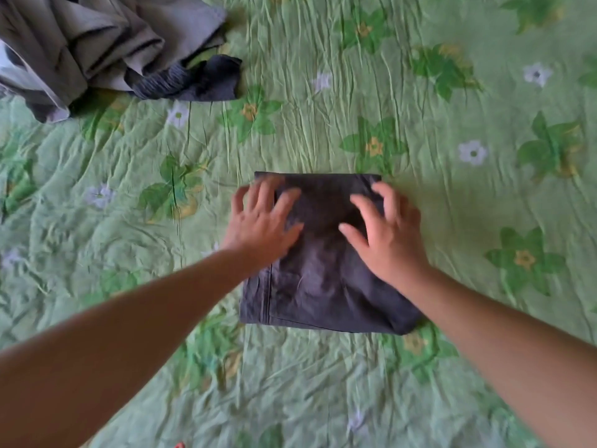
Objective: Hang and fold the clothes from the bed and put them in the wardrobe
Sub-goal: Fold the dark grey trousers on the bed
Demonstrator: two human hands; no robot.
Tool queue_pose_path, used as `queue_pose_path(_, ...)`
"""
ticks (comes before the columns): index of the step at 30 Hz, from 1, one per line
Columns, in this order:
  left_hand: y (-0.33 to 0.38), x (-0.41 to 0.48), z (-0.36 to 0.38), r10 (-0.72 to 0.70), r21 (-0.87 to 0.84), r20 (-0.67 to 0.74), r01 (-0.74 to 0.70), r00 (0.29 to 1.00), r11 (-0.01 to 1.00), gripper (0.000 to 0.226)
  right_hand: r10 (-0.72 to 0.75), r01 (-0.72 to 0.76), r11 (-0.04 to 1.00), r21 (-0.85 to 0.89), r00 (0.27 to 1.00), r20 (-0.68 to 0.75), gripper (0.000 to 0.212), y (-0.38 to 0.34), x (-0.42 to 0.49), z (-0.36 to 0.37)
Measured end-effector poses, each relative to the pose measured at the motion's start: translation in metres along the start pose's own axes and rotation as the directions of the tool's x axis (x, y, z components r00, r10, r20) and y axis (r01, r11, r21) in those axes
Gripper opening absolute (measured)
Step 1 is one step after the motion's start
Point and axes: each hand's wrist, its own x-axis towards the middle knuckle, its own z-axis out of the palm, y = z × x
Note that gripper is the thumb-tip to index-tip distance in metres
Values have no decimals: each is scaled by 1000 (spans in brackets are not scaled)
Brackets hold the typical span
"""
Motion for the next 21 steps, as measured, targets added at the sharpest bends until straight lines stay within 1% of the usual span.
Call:
queue_pose_path(1,-4,22,-6,-45,-34,71,47,997,998,67,61,-60,998,-10,996,69,59,1,23,-6)
queue_pose_path(2,-7,42,-12,-78,-78,175,93,981,993,71,119,-119,993,-13,973,199,65,1,43,-13)
queue_pose_path(3,-10,57,-15,-98,-127,291,140,952,982,72,165,-177,984,6,927,337,70,2,61,-15)
queue_pose_path(4,-13,69,-16,-102,-166,389,179,915,970,71,193,-230,973,31,877,440,72,4,75,-16)
queue_pose_path(5,-14,76,-17,-94,-185,451,196,888,963,68,207,-267,962,51,841,500,69,6,83,-18)
queue_pose_path(7,-16,79,-24,-76,-186,488,188,870,964,54,236,-346,932,106,803,548,54,9,91,-26)
queue_pose_path(9,-16,78,-35,-40,-166,525,148,850,975,30,262,-437,887,149,741,618,31,10,91,-37)
queue_pose_path(10,-16,78,-41,-24,-164,548,135,836,977,22,259,-456,876,154,716,648,20,11,90,-43)
queue_pose_path(12,-14,76,-56,9,-209,582,139,813,968,13,231,-438,887,143,691,685,16,10,87,-60)
queue_pose_path(14,-12,72,-74,56,-279,558,124,828,952,10,176,-372,917,144,701,691,16,6,86,-80)
queue_pose_path(16,-9,71,-100,82,-299,465,70,881,952,11,126,-304,937,174,755,644,16,4,89,-107)
queue_pose_path(19,-7,78,-148,63,-333,250,25,966,942,15,98,-211,956,204,885,456,21,4,105,-158)
queue_pose_path(21,-4,77,-173,63,-340,140,-11,988,940,21,55,-115,979,170,945,323,19,2,111,-187)
